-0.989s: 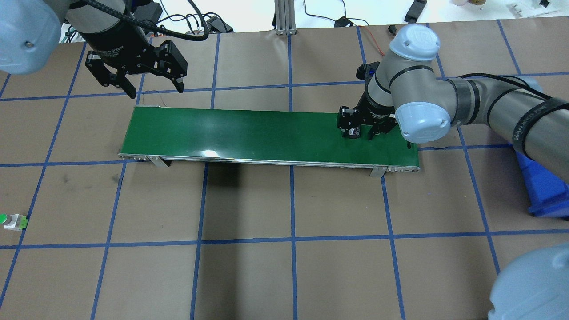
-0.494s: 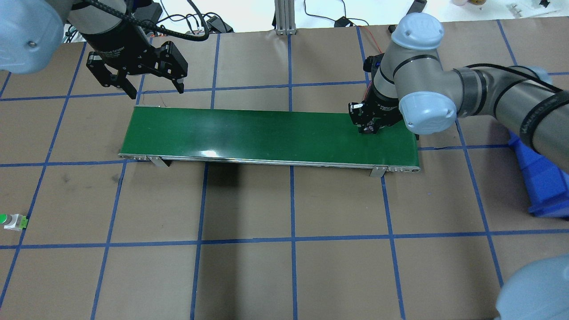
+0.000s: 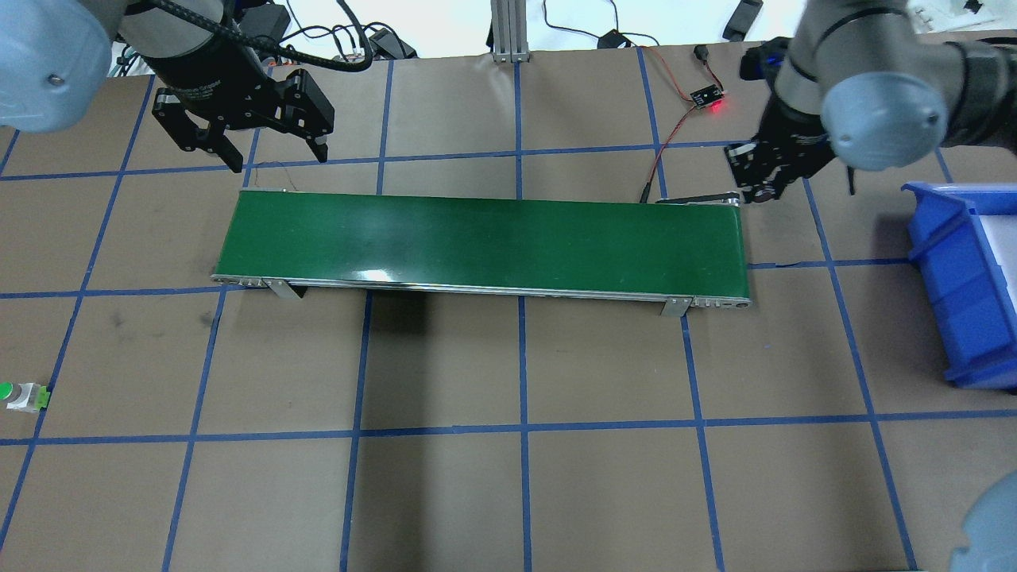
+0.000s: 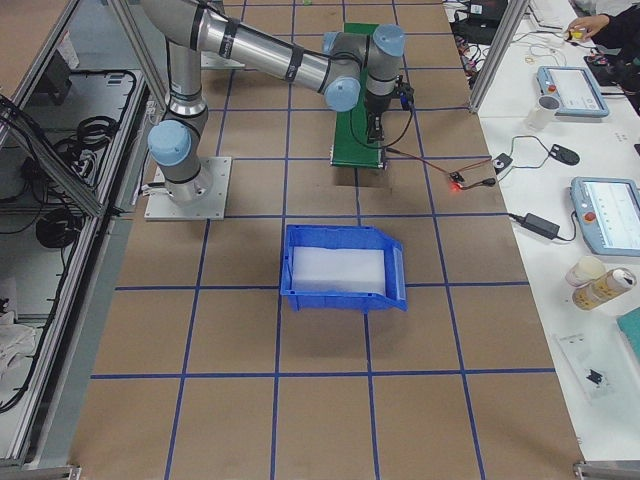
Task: Move capacitor from left to right
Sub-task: 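Lift the capacitor with the right gripper and carry it over the blue bin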
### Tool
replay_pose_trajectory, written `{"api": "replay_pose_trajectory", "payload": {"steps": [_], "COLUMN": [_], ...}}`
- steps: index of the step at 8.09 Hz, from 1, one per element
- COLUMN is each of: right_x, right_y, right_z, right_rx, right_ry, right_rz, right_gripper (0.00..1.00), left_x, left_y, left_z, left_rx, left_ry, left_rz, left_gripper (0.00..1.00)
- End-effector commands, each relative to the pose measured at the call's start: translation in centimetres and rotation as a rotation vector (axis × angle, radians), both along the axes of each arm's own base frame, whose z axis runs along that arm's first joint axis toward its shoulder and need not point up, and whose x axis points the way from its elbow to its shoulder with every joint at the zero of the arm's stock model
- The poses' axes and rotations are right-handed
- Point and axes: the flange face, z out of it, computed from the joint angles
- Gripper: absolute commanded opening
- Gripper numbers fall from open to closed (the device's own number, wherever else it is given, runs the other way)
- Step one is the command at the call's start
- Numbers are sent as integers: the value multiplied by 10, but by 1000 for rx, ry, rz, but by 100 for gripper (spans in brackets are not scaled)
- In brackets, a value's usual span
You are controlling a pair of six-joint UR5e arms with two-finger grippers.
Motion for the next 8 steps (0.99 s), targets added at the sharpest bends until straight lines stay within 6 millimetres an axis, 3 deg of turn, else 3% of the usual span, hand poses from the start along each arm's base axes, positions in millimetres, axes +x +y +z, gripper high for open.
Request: {"api": "replay_pose_trajectory", "payload": {"steps": [1,3,4,5,6,7,8], "right_x": [-167,-270,-302,-321,-349,-373,-379], "right_y": [25,53,53,56,67,75,80], "right_z": [25,25,22,13,-11,-53,-74], "right_rx": [37,60,43,69,105,142,150], "right_ry": [2,32,110,130,97,41,21], "right_rz": [211,310,383,415,376,364,362], "right_gripper": [0,0,0,0,0,0,12], "left_x": [0,0,0,0,0,0,0], "left_y": [-3,-3,-3,-3,-3,-3,-3], "left_z": [-2,-1,-1,-2,-2,-3,-4], "left_rx": [-8,-9,-9,-8,-8,-5,-2], "left_ry": [1,3,1,1,1,1,0], "left_rz": [-2,-2,-4,-4,-1,-1,-2], "left_gripper": [100,100,100,100,100,100,100]}}
